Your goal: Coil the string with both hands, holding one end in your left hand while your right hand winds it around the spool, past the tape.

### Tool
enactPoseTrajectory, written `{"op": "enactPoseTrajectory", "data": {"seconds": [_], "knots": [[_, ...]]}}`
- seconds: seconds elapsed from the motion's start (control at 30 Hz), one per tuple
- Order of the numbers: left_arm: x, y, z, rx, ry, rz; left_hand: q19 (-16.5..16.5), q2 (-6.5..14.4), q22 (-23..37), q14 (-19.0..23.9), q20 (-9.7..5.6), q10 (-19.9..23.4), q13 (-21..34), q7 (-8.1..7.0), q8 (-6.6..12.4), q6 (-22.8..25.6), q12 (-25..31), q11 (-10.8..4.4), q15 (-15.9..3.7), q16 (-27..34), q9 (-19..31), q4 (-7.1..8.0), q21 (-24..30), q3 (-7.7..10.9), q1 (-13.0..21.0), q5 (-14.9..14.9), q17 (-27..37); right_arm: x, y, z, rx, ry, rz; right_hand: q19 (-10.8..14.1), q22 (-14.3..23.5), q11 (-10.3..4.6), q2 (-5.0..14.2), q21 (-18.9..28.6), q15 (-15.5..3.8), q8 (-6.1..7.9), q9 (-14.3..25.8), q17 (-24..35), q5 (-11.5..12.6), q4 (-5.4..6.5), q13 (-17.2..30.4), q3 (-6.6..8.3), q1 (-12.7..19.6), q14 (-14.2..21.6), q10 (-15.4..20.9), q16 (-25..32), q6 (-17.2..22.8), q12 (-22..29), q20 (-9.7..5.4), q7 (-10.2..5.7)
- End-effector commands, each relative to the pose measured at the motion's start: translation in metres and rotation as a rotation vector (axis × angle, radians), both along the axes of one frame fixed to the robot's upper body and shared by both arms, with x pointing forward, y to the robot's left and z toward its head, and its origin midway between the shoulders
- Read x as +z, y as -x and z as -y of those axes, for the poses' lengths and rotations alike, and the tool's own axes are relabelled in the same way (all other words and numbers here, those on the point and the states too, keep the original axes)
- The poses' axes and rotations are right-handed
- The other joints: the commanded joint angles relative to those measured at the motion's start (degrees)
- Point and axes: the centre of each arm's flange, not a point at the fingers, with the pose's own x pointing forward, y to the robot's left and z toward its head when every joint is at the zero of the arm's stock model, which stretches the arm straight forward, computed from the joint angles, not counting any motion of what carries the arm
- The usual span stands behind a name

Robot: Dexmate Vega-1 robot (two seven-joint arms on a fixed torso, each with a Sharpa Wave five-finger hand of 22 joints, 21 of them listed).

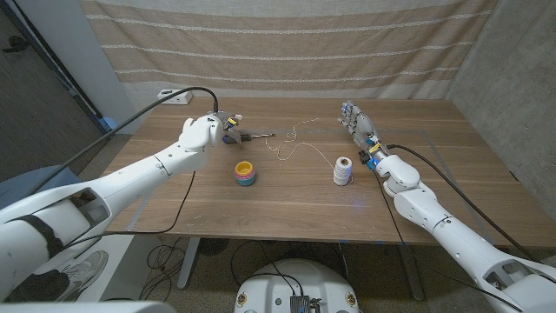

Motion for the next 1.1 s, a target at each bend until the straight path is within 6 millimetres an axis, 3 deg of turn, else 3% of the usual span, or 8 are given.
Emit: {"op": "enactPoseTrajectory", "data": {"seconds": [0.03, 0.4, 0.6, 0.77, 0.87, 1.0, 1.07, 1.1], "knots": [[-0.016, -0.017, 0.0, -0.011, 0.005, -0.021, 0.6, 0.8, 0.0, 0.7, -0.03, 0.2, 0.4, 0.02, -0.3, 0.3, 0.1, 0.58, -2.26, 0.3, 0.2, 0.02, 0.0, -0.13, 1.3, 0.4, 0.2, -0.001, -0.002, 0.0, -0.005, 0.003, -0.009, 0.3, 0.1, 0.21, 0.0, 0.3, -0.03, 0.06, 0.3, 0.3, 0.4, -0.35, 0.3, 0.02, 0.2, 0.4, 0.5, -0.2, 0.3, -0.1, 0.28, 0.27], [-0.022, -0.023, 0.009, -0.039, 0.011, -0.047, 1.9, 4.9, 0.0, 1.2, -0.25, 0.7, 0.8, 0.86, -0.72, -0.1, 0.1, 1.18, -2.07, 0.6, 0.2, 0.37, -0.2, 0.41, 4.3, 0.7, 0.7, -0.004, -0.003, 0.003, -0.01, -0.011, -0.011, 0.4, 0.1, 0.16, 0.0, 0.3, -0.03, -0.01, 0.3, 0.3, 0.4, -0.4, 0.3, -0.01, 0.1, 0.5, 0.5, -0.2, 0.4, -0.1, 0.25, 0.23], [-0.027, -0.026, 0.01, -0.039, 0.006, -0.076, 5.0, 6.6, 0.0, 2.3, -1.76, 0.6, 1.1, 0.97, -1.01, -0.6, 0.0, 0.92, -2.72, 1.0, 0.3, -0.41, 0.6, 0.54, 7.0, 0.5, 0.6, -0.005, -0.004, 0.004, -0.01, -0.017, -0.012, 0.4, 0.1, 0.19, 0.02, 0.3, -0.04, -0.04, 0.3, 0.3, 0.4, -0.41, 0.3, -0.03, 0.1, 0.5, 0.5, -0.2, 0.4, -0.1, 0.3, 0.14], [-0.033, -0.029, 0.01, -0.031, -0.012, -0.125, 9.0, 7.4, 0.2, 5.0, -4.07, 1.6, 1.5, 1.13, -1.09, -1.0, 0.3, 1.14, -3.84, 2.2, 0.3, -0.92, 1.8, -0.07, 9.6, -0.1, 1.0, -0.005, -0.004, 0.006, -0.014, -0.024, -0.011, 0.4, 0.1, 0.17, 0.04, 0.3, -0.06, -0.06, 0.3, 0.3, 0.4, -0.41, 0.3, -0.04, 0.1, 0.6, 0.6, -0.2, 0.4, -0.1, 0.25, 0.08], [-0.036, -0.031, 0.008, -0.028, -0.024, -0.128, 10.6, 9.0, 0.4, 6.0, -5.4, 2.4, 1.9, 1.74, -0.65, 0.0, 0.6, 1.15, -4.0, 2.9, 0.3, -1.37, 2.4, 0.37, 12.6, -0.3, 1.5, -0.005, -0.004, 0.006, -0.014, -0.025, -0.013, 0.4, 0.1, 0.12, 0.06, 0.3, -0.04, -0.06, 0.3, 0.3, 0.4, -0.42, 0.3, -0.05, 0.1, 0.7, 0.8, -0.2, 0.5, -0.1, 0.21, 0.05], [-0.04, -0.031, 0.008, -0.021, -0.048, -0.076, 15.6, 11.0, 0.9, 12.0, -8.56, 7.3, 3.0, 1.59, 0.99, 5.0, 2.7, 1.19, -6.27, 6.1, 0.5, -1.74, 5.0, 0.81, 18.5, -1.4, 3.0, -0.005, -0.006, 0.005, -0.012, -0.026, -0.017, 0.5, 0.1, 0.11, 0.08, 0.3, -0.04, -0.07, 0.3, 0.3, 0.4, -0.42, 0.3, -0.05, 0.0, 0.7, 0.8, -0.2, 0.5, -0.1, 0.22, 0.09], [-0.042, -0.03, 0.008, -0.03, -0.066, -0.024, 18.6, 12.3, 1.5, 16.8, -10.22, 11.6, 4.1, 2.35, 2.59, 10.6, 4.8, 0.73, -7.64, 8.6, 0.7, -2.09, 7.3, 1.87, 23.7, -1.9, 4.6, -0.005, -0.006, 0.005, -0.013, -0.027, -0.017, 0.5, 0.1, 0.12, 0.1, 0.3, 0.0, -0.09, 0.3, 0.3, 0.4, -0.42, 0.3, -0.05, 0.0, 0.8, 0.8, -0.2, 0.5, -0.1, 0.21, 0.03], [-0.044, -0.03, 0.008, -0.035, -0.069, -0.001, 20.4, 12.5, 2.1, 20.8, -11.58, 14.2, 5.1, 3.35, 3.99, 15.6, 6.3, 0.88, -8.31, 10.3, 0.9, -2.42, 9.5, 3.06, 28.4, -1.7, 5.9, -0.005, -0.006, 0.005, -0.015, -0.027, -0.017, 0.5, 0.1, 0.14, 0.1, 0.3, -0.05, -0.1, 0.3, 0.3, 0.4, -0.41, 0.3, -0.06, 0.0, 0.8, 0.8, -0.2, 0.5, -0.1, 0.2, 0.02]]}}
